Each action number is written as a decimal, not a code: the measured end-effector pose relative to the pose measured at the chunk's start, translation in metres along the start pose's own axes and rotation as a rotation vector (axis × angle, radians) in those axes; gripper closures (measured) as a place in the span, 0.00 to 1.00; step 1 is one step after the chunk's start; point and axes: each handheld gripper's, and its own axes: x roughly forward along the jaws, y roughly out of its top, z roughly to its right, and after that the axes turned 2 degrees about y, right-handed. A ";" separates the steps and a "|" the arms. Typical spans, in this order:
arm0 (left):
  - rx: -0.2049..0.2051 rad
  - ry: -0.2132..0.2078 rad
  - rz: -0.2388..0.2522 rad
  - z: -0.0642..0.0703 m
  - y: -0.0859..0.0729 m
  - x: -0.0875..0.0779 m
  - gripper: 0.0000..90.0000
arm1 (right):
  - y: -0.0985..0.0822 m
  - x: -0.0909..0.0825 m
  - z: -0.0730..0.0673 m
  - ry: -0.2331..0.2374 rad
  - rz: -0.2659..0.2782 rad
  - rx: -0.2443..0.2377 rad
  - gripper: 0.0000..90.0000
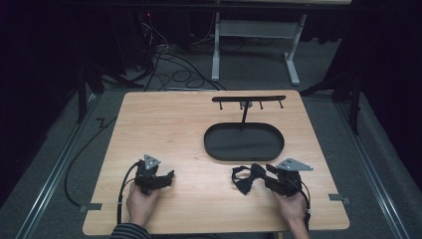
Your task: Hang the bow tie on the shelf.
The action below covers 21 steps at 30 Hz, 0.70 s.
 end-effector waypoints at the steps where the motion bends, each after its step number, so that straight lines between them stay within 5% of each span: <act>1: 0.000 0.000 0.000 0.000 0.000 0.000 0.25 | 0.002 0.002 -0.001 0.006 -0.001 -0.005 0.66; 21: 0.000 -0.001 0.000 0.000 0.000 0.000 0.25 | 0.020 0.030 -0.014 0.068 -0.041 -0.050 0.68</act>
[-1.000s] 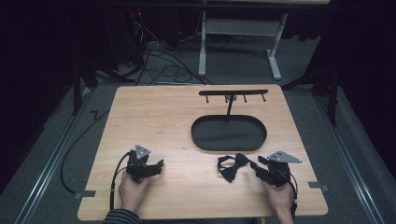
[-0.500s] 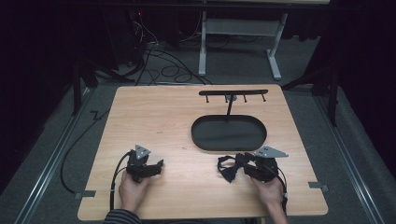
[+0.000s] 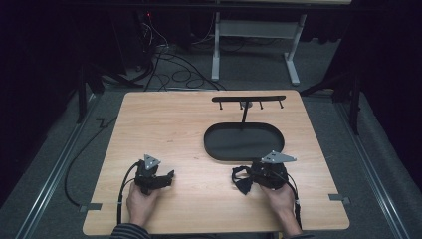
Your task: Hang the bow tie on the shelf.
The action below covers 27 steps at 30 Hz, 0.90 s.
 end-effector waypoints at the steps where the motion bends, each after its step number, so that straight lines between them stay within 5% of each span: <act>1: 0.000 0.000 0.000 0.000 0.000 0.000 0.25 | 0.000 0.002 0.000 0.002 -0.004 -0.002 0.68; 11: 0.000 0.000 0.000 0.000 0.000 0.000 0.25 | -0.001 0.016 0.005 0.018 -0.046 0.000 0.74; 27: 0.000 0.000 0.000 0.000 0.000 0.000 0.25 | -0.003 0.020 0.004 0.027 -0.078 -0.036 1.00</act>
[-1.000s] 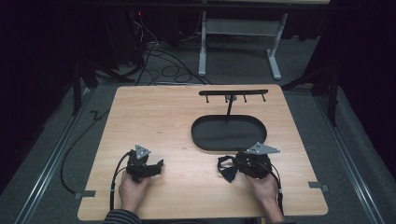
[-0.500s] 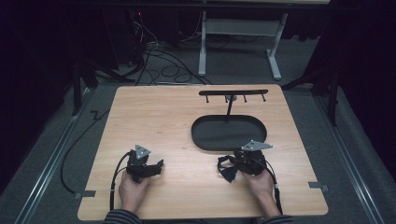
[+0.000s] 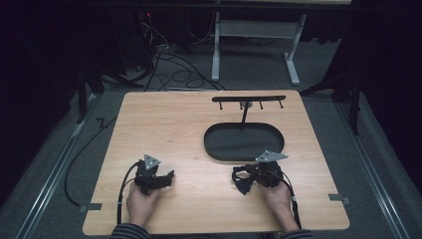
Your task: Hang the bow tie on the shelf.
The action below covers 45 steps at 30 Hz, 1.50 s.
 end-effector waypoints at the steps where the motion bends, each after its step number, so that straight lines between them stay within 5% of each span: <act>1: 0.000 0.000 0.000 0.000 0.000 0.000 0.25 | 0.000 0.000 0.000 0.000 0.000 0.000 1.00; 21: 0.000 0.000 0.000 0.000 0.000 0.000 0.25 | -0.001 -0.030 0.002 -0.008 0.092 0.021 1.00; 45: 0.000 0.000 0.000 0.000 0.000 0.000 0.25 | 0.007 -0.055 0.001 -0.050 0.141 0.010 1.00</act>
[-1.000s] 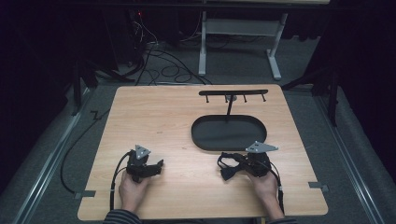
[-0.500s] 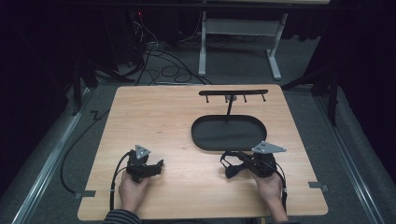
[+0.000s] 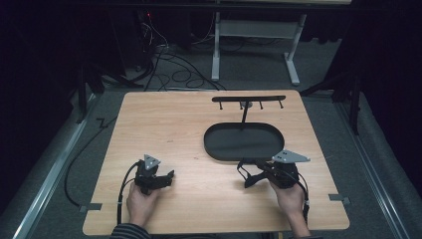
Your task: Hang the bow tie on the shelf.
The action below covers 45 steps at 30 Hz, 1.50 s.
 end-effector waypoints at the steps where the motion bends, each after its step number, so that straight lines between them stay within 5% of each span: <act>1: 0.000 0.000 0.000 0.000 0.000 0.000 0.25 | 0.002 -0.002 0.000 -0.005 0.004 0.005 1.00; 45: 0.000 -0.001 0.000 0.000 0.000 0.000 0.24 | 0.044 -0.035 0.037 -0.121 0.090 0.033 1.00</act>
